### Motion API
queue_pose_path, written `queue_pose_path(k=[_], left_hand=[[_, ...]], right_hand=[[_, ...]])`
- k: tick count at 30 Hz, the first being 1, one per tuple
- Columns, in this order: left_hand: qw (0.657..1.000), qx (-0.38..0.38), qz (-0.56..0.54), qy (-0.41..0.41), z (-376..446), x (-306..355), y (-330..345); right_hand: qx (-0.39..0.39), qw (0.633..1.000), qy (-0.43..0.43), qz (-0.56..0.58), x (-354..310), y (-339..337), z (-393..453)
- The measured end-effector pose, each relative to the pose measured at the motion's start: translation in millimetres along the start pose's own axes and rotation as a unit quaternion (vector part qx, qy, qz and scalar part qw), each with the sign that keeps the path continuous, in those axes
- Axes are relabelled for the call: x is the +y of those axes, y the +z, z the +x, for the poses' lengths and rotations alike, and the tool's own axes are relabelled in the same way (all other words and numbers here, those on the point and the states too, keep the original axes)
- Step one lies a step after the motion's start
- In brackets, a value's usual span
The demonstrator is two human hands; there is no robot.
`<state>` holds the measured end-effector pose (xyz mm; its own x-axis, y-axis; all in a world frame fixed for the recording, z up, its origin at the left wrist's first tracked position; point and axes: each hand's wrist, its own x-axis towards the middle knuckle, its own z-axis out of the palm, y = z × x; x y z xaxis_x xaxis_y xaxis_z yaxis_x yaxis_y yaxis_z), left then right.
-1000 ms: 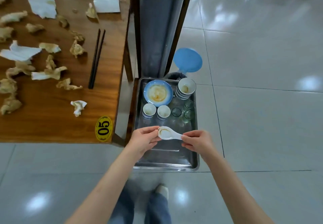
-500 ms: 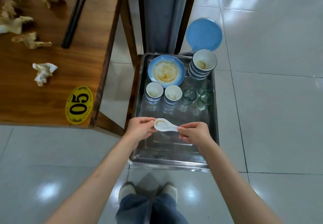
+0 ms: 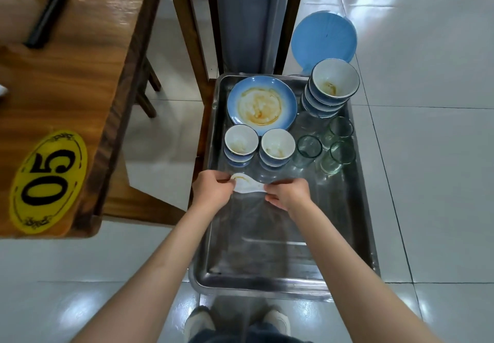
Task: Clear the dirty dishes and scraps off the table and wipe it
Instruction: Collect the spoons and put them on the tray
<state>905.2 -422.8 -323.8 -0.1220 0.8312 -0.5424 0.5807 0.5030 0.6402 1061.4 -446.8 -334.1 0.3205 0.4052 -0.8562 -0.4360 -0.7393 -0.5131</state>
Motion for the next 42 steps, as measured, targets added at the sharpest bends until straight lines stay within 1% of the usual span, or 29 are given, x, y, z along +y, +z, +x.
queue_pose_path(k=[5, 9, 12, 15, 17, 25, 34, 42], left_hand=[[0.999, 0.039, 0.013, -0.005, 3.2, 4.4, 2.0], [0.998, 0.064, -0.001, -0.012, 5.4, 8.4, -1.4], [0.998, 0.068, -0.001, -0.019, 6.6, 8.1, -3.0], [0.998, 0.066, 0.0, -0.019, 5.6, 9.2, -3.4], [0.998, 0.062, -0.001, -0.018, 5.2, 9.8, -4.2], [0.998, 0.052, 0.003, -0.016, 3.2, 12.6, -6.7], [0.999, 0.042, -0.01, -0.009, 0.8, 15.8, -10.2], [0.998, 0.052, 0.03, 0.002, -4.5, 15.3, -12.2]], right_hand=[[0.063, 0.993, -0.06, -0.082, 1.1, 9.0, 4.6], [0.06, 0.991, -0.074, -0.094, 0.9, 14.4, 2.6], [0.065, 0.99, -0.084, -0.093, 2.7, 16.6, 1.0], [0.095, 0.981, -0.115, -0.124, 4.6, 17.2, 0.6], [0.116, 0.978, -0.123, -0.124, 4.5, 15.2, 1.5], [0.154, 0.979, -0.091, -0.097, 0.5, 5.1, 6.6], [0.144, 0.982, -0.088, -0.082, -0.2, 7.6, 6.3], [0.131, 0.985, -0.081, -0.072, -1.3, 7.1, 2.6]])
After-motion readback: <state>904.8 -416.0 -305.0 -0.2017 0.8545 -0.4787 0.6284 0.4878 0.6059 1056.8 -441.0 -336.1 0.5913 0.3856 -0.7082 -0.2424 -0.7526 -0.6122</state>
